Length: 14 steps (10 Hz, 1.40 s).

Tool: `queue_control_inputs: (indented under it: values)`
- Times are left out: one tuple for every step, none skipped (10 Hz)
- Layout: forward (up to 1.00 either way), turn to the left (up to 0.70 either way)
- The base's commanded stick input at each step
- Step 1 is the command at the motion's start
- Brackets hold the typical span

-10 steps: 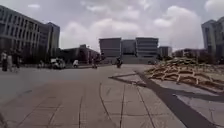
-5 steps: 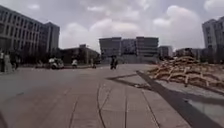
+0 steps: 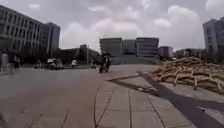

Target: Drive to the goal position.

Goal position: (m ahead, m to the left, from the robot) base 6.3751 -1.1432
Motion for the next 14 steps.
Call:
queue_control_inputs:
  values:
    - [0.7,-0.12]
    - [0.7,0.0]
    - [0.7,0.0]
    - [0.7,0.0]
    - [0.7,0.0]
    - [0.7,0.0]
    - [0.7,-0.01]
    - [0.7,-0.04]
    - [0.7,-0.09]
    - [0.7,-0.02]
    - [0.7,0.0]
    - [0.7,0.0]
    - [0.7,0.0]
    - [0.7,0.0]
